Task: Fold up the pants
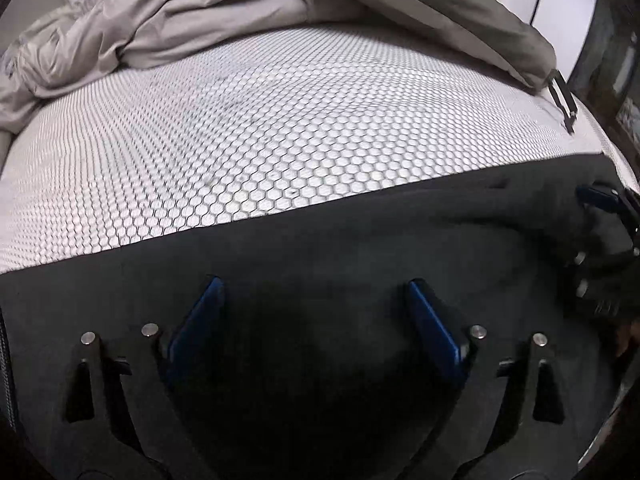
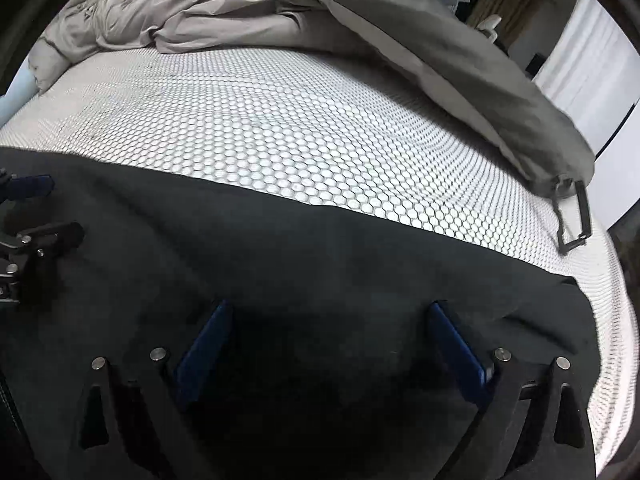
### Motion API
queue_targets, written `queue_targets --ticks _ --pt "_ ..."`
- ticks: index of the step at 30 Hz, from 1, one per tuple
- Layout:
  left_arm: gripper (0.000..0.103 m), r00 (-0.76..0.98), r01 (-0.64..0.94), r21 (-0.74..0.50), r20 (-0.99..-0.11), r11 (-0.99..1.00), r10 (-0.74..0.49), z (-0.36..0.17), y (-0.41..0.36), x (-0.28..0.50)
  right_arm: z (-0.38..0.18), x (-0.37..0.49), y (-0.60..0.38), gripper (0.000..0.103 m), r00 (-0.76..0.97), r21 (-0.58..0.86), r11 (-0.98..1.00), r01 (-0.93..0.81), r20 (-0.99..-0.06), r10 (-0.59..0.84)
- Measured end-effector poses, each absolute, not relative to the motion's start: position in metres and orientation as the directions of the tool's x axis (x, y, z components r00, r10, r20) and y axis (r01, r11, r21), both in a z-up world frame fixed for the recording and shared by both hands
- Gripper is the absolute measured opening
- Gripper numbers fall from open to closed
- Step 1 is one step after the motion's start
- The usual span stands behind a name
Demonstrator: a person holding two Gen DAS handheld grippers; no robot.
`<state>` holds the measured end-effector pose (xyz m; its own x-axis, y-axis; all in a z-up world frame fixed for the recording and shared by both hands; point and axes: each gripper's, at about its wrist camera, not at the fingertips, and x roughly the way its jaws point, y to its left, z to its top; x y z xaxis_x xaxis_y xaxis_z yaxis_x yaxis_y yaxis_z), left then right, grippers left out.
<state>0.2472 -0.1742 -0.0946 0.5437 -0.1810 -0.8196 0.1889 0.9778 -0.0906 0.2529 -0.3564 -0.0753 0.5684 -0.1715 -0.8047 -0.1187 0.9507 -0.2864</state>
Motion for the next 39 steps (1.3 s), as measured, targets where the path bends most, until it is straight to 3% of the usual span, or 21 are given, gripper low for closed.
queue_targets --ticks 5,8,13,16,20,23,27,31,35,39 --pt "0.092 0.549 0.183 -0.091 -0.817 0.979 -0.179 -0.098 -0.165 0.251 -0.067 0.259 -0.471 0.098 0.483 -0.365 0.879 0.306 -0.736 -0.474" --pt "0.091 0.558 0.182 -0.082 -0.812 0.980 -0.171 -0.095 -0.166 0.246 -0.060 0.245 -0.508 0.098 0.488 -0.256 0.870 0.421 -0.745 -0.455" --pt "0.089 0.571 0.261 -0.146 -0.774 0.954 -0.274 -0.070 -0.193 0.231 -0.037 0.229 -0.467 0.099 0.510 -0.351 0.873 0.338 -0.711 -0.483" --pt "0.089 0.561 0.299 -0.115 -0.782 0.947 -0.272 -0.070 -0.220 0.232 -0.025 0.208 -0.433 0.099 0.571 -0.263 0.929 0.261 -0.734 -0.368" --pt "0.089 0.532 0.212 -0.123 -0.817 0.969 -0.221 -0.092 -0.230 0.257 -0.042 0.203 -0.394 0.099 0.563 -0.115 0.990 0.086 -0.814 -0.144" --pt "0.089 0.552 0.133 -0.092 -0.820 0.987 -0.151 -0.094 -0.209 0.268 -0.074 0.195 -0.377 0.099 0.509 -0.213 0.977 0.008 -0.840 -0.187" --pt "0.089 0.554 0.023 -0.035 -0.832 0.999 -0.042 -0.096 -0.157 0.276 -0.071 0.177 -0.380 0.100 0.531 -0.202 0.979 0.010 -0.829 -0.176" --pt "0.076 0.557 -0.012 -0.058 -0.830 0.998 -0.041 -0.086 -0.131 0.259 -0.068 0.169 -0.385 0.100 0.531 -0.176 0.984 0.038 -0.830 -0.169" --pt "0.076 0.592 0.156 -0.127 -0.782 0.980 -0.195 -0.057 -0.155 0.209 -0.050 0.158 -0.369 0.100 0.562 -0.134 0.991 -0.003 -0.820 -0.110" --pt "0.079 0.526 0.240 -0.057 -0.831 0.969 -0.179 -0.081 -0.169 0.193 -0.048 0.149 -0.337 0.100 0.565 -0.101 0.989 -0.111 -0.825 -0.021"
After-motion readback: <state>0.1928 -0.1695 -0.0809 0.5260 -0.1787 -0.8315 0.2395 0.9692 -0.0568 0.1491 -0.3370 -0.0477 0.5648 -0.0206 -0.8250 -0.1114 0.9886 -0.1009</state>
